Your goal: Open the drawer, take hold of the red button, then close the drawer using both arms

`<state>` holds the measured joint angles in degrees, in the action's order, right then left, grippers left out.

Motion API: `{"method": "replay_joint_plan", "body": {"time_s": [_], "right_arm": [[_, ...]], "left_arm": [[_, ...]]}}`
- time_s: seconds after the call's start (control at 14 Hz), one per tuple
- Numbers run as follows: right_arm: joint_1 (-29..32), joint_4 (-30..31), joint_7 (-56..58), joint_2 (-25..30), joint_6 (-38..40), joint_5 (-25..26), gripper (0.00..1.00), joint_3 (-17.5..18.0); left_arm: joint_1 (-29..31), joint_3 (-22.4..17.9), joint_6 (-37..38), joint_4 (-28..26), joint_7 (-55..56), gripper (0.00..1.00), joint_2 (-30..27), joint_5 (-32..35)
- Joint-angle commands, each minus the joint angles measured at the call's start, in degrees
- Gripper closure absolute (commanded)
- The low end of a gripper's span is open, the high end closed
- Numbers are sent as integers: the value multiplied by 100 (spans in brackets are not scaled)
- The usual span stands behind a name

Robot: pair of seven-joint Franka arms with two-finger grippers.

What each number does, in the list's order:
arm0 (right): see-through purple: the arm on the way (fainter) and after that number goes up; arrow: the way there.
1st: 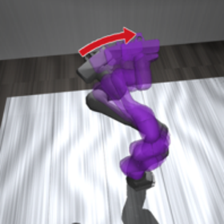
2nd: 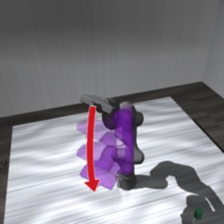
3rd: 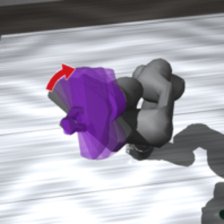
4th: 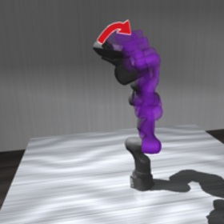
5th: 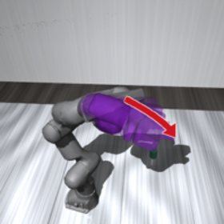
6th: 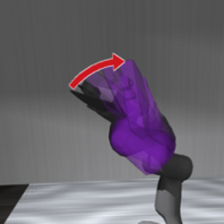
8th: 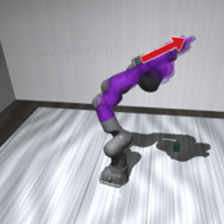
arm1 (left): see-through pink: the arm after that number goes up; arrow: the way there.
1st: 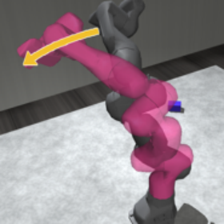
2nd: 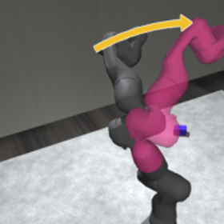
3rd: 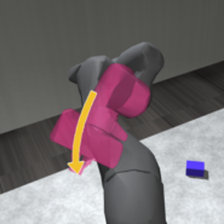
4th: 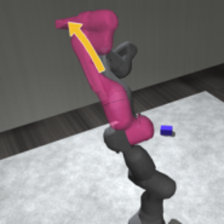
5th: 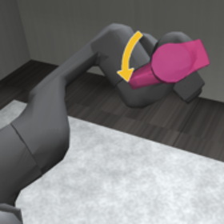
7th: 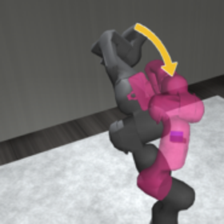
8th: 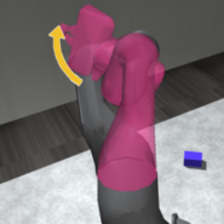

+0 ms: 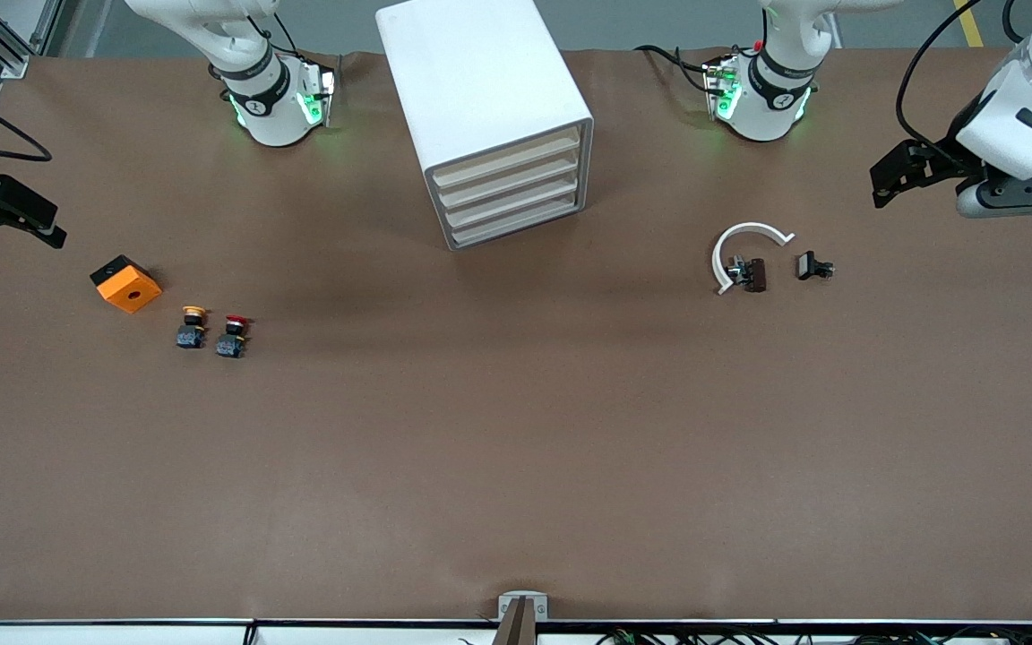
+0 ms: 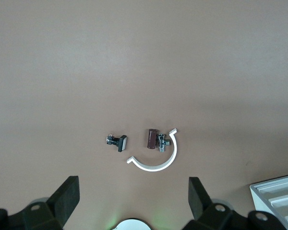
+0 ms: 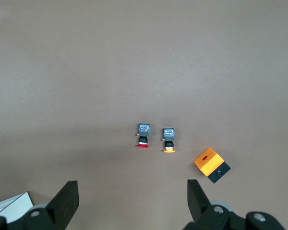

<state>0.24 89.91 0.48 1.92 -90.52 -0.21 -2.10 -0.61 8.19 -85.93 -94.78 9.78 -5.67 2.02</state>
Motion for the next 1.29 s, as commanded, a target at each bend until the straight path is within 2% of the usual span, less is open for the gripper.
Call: {"method": "replay_joint_plan", "body": {"time_s": [0.0,0.36,0.79,1.21], "right_arm": [[46,-88,-39,-51,34,-76,0,105],[-261,-149,-732,-183,-1,-59,0,122],[-218,-325,-637,-228,8,-76,0,78],[-227,-343,-637,-228,8,-50,0,78]], "left_arm": [[25,7,6,-14,-46,0,-83,-88],[87,-54,-3,13,-424,0,-83,-88],[157,-98,-3,30,-609,0,-57,-88],[166,-98,84,275,-513,0,49,-79]]}}
